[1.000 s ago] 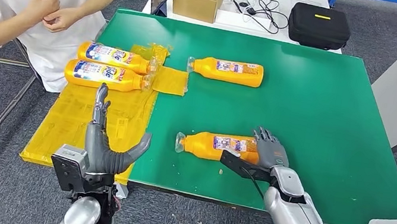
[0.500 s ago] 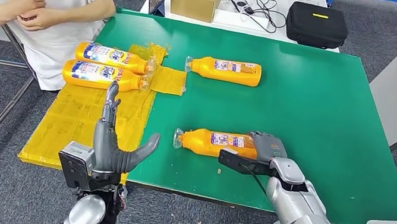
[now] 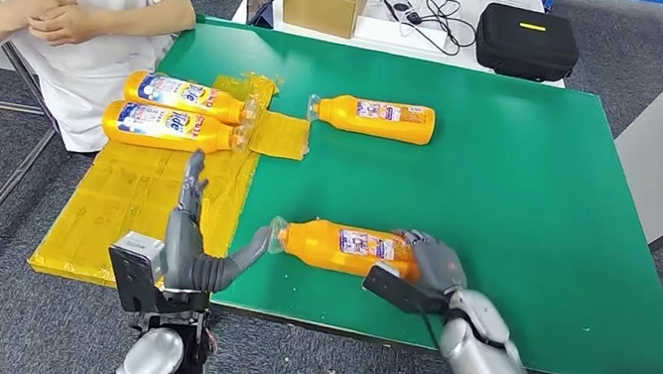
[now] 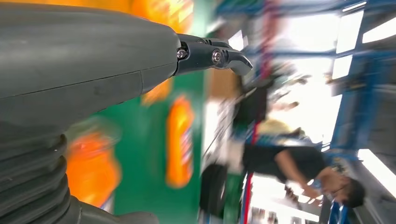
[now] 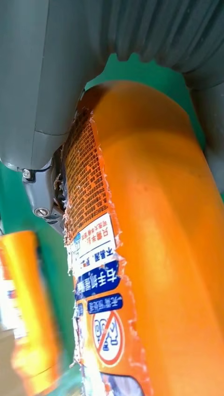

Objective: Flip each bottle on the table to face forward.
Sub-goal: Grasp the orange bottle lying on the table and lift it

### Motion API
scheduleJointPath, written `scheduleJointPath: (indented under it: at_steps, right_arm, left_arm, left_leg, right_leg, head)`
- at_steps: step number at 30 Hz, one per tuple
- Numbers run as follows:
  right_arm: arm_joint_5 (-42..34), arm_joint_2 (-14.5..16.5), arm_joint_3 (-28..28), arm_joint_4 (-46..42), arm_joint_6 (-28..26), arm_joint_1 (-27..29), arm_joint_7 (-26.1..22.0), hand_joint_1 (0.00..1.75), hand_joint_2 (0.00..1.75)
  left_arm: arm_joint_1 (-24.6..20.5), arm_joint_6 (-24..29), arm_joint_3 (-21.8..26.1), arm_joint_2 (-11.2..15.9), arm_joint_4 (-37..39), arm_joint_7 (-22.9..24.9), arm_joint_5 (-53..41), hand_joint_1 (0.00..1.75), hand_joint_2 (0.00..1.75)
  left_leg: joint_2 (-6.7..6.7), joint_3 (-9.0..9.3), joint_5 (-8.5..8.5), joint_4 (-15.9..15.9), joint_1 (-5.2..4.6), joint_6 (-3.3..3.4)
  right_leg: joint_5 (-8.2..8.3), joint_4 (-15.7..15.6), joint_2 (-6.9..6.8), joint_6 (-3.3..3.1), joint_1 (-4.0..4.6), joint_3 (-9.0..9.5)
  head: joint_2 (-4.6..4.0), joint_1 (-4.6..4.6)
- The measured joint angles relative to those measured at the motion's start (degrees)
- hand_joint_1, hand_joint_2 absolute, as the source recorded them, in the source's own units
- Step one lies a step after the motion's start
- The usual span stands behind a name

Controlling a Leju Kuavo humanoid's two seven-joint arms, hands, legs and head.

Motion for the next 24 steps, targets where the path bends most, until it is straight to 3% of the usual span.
scheduleJointPath:
  at_steps: [7, 12, 19, 24]
  right_arm:
    - [-13.75, 3.87, -6.42, -8.08, -9.50, 9.68, -8.80, 1.75, 1.75]
    - [-21.38, 7.10, -9.92, -12.73, -11.26, 14.44, -11.28, 1.75, 1.75]
    - [-32.07, 8.79, -12.46, -17.04, -4.98, 17.51, -12.51, 1.75, 1.75]
    - [-33.86, 9.45, -11.50, -20.64, 1.46, 19.18, -11.20, 1.75, 1.75]
  left_arm:
    - [3.06, -12.61, 0.15, 0.54, 0.45, 2.78, 14.35, 0.00, 1.75]
    - [4.49, -14.88, -0.96, 1.19, 1.34, 1.14, 15.03, 0.00, 1.75]
    - [4.62, -18.49, -3.81, 2.45, 1.73, -2.76, 11.92, 0.00, 1.75]
    - [4.58, -23.45, -6.73, 3.33, 2.58, -5.30, 11.24, 0.00, 1.75]
  left_leg:
    - [-0.05, -0.38, 0.01, 0.00, 0.03, 0.00]
    - [-0.10, -0.61, 0.01, 0.00, 0.01, 0.00]
    - [-0.16, -0.73, 0.01, 0.00, -0.03, 0.00]
    - [-0.13, -0.76, 0.00, 0.00, -0.02, 0.01]
  right_leg:
    - [-0.06, 0.02, -0.03, 0.03, 0.00, -0.31]
    - [-0.12, 0.02, -0.06, 0.12, -0.04, -0.50]
    - [-0.13, 0.02, -0.10, 0.14, -0.07, -0.60]
    - [-0.13, 0.02, -0.10, 0.14, -0.06, -0.67]
  head:
    - [0.00, 0.01]
    - [0.00, -0.01]
    - [0.00, -0.01]
    - [0.00, -0.01]
